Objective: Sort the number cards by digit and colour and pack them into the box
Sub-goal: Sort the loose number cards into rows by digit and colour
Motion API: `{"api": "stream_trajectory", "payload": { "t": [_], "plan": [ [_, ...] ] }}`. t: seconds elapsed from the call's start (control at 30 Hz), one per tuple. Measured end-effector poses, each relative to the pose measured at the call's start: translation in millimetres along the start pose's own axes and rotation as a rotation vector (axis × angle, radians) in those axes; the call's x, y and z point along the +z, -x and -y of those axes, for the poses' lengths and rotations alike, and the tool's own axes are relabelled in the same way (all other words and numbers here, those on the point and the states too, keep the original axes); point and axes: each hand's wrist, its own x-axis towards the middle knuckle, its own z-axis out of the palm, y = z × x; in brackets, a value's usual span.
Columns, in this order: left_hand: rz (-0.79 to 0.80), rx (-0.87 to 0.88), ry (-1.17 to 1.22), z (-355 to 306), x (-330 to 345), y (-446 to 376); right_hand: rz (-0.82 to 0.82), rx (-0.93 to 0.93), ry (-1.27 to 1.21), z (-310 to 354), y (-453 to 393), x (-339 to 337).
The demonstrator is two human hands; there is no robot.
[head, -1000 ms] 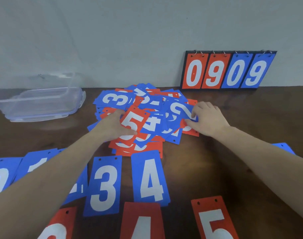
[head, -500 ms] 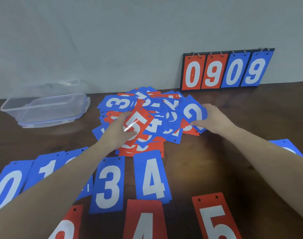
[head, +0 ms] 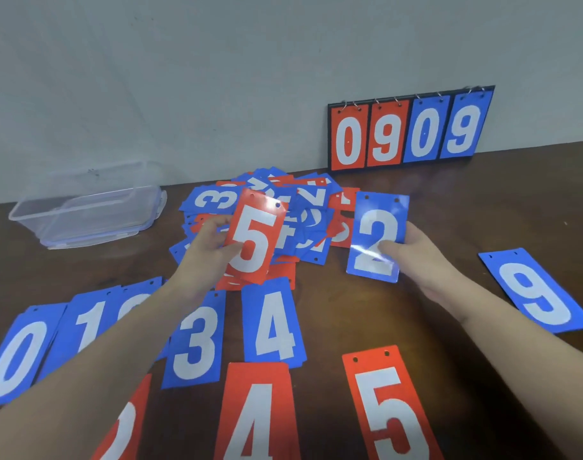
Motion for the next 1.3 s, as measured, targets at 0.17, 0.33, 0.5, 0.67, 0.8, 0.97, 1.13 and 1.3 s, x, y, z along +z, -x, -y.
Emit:
{"api": "stream_trajectory", "payload": {
  "t": [0.17, 0.33, 0.5, 0.67, 0.8, 0.97, 1.13, 1.3],
  "plan": [
    [0.009, 0.002, 0.086, 1.0, 8.6, 35.2, -0.016, -0.032, -0.086, -7.0, 11.4, -1.3],
    [-0.035, 0.005, 0.177, 4.1, 18.8, 71.2, 0.083, -0.083, -0.098, -14.0, 32.1, -9.0],
    [-0.112, 0.002, 0.203, 2.9, 30.8, 110.2, 0.162, -0.035, -0.091, -15.2, 48.5, -15.7],
    [-0.232, -0.054, 0.299, 12.4, 32.4, 153.9, 0.224, 0.069, -0.047, -10.8, 61.9, -6.2],
    [-0.381, -0.079, 0.326, 21.3, 16.4, 184.3, 0.33, 0.109, -0.004, -3.6, 68.8, 19.4],
    [-0.478, -0.119, 0.371, 30.5, -20.2, 209.4, 0.496, -0.018, -0.005, 14.7, 71.9, 70.6],
    [-0.547, -0.134, 0.359, 49.4, -75.3, 214.4, 0.541, -0.099, 0.074, 37.2, 70.1, 135.5],
    [-0.507, -0.095, 0.336, 74.7, -131.9, 208.5, 0.579, -0.104, 0.127, 54.9, 69.2, 206.5]
  ]
}}
